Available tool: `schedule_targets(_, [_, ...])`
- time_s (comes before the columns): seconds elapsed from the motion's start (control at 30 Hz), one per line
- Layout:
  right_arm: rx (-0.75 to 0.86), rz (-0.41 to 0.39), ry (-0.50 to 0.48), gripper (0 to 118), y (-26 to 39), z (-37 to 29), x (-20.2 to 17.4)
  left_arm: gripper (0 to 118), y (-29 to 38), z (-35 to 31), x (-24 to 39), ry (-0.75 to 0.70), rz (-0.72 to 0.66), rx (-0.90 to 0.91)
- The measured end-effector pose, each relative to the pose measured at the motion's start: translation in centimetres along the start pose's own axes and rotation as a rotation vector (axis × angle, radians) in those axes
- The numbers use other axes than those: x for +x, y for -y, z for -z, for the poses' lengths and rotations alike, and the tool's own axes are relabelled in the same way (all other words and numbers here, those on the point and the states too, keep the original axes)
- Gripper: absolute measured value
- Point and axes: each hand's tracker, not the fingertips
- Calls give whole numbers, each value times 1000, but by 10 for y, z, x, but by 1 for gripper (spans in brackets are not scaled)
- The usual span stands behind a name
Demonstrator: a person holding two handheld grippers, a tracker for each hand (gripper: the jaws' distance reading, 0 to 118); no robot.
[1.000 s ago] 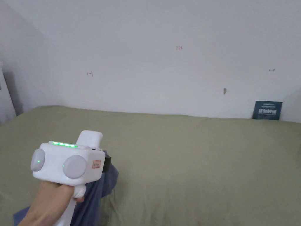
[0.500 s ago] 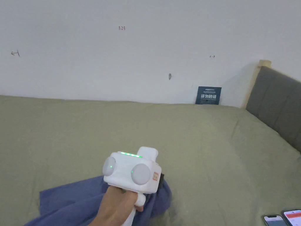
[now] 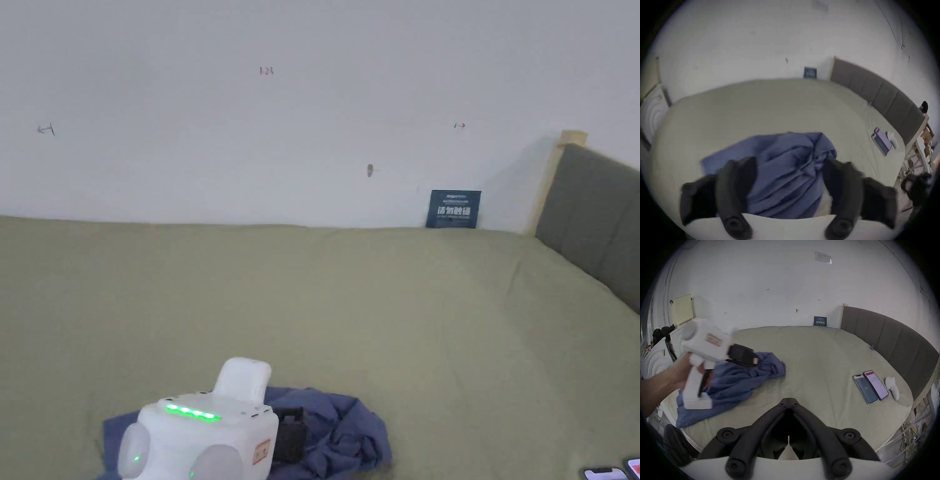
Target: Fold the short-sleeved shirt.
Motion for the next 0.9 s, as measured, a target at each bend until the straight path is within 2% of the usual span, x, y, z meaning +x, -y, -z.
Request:
schedule_targets(0.07, [23,10,-9,0,-5,-8,-4,12,9,-62,-27,-54,-20,94])
schedule_targets(0.1, [34,13,-13,0,-7,-12,-6,1,16,-87,-36,-84,-46,123])
schedule_targets(0.3, [94,11,-33,0,-13,-38,-22,1,78,-226,-96,-299,-131,204])
schedule_targets(0.43, [102,-8,-53,0,-14,-47,-35,1,114,-256,-125,-397,-175,172])
schedule_targets(0.63, [103,-30,-83,0,-15,-49,-55,1,132,-243,-163,-382,-253,98])
schedule_targets(0.73, [93,-46,-89,0,-15,-44,-62,1,132,-212,-189,-319,-324,28])
schedule_targets(0.8, [77,-52,-96,0,-14,-39,-65,2,135,-176,-213,-342,-342,-68])
schedule_targets(0.83, [70,-58,-97,0,-13,-37,-67,6,137,-158,-225,-348,-351,-102])
schedule_targets(0.87, [64,-64,-96,0,-11,-36,-69,22,140,-145,-232,-353,-346,-147])
schedule_targets(0.9, [54,-70,-94,0,-9,-34,-69,56,141,-127,-242,-335,-341,-213])
